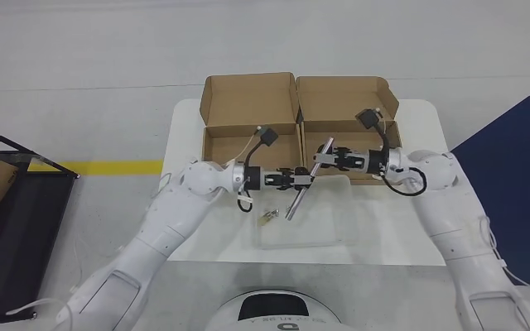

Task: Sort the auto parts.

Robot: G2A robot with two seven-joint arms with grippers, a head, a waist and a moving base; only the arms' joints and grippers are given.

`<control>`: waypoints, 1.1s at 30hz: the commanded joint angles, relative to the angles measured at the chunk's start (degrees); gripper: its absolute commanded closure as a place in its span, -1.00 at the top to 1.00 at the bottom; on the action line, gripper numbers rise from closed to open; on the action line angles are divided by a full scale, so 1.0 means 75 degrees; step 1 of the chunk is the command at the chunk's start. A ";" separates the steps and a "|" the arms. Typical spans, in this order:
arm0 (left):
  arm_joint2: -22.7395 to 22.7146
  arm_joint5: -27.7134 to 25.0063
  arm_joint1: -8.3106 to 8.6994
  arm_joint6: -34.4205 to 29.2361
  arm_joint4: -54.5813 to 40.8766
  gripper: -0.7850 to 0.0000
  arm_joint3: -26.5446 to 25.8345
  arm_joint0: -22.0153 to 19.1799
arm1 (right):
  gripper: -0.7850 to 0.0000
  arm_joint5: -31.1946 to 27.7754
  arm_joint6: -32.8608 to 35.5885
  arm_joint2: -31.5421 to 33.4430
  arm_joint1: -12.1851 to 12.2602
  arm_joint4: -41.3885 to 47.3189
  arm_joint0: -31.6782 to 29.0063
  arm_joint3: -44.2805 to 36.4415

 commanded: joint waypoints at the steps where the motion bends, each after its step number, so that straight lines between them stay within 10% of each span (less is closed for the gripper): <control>1: -0.0011 0.0017 0.0009 -0.0049 -0.0090 1.00 -0.0017 0.0007 | -1.00 -0.0019 0.0043 0.0022 0.0003 0.0324 0.0043 0.0162; 10: -0.0352 -0.0166 0.0124 -0.0192 -0.0564 1.00 -0.0136 0.0166 | -1.00 -0.0226 0.0181 0.0509 0.0105 0.1300 0.0222 0.1188; 23: -0.1447 -0.0446 0.0544 -0.0419 -0.0672 1.00 -0.1242 0.1255 | -1.00 0.0365 -0.2951 0.0947 0.0092 0.0258 0.0282 0.2869; 33: -0.1774 -0.0563 0.0699 -0.0404 -0.0384 1.00 -0.1861 0.1751 | -1.00 0.0907 -0.3547 0.0549 -0.0037 -0.0155 0.0316 0.3482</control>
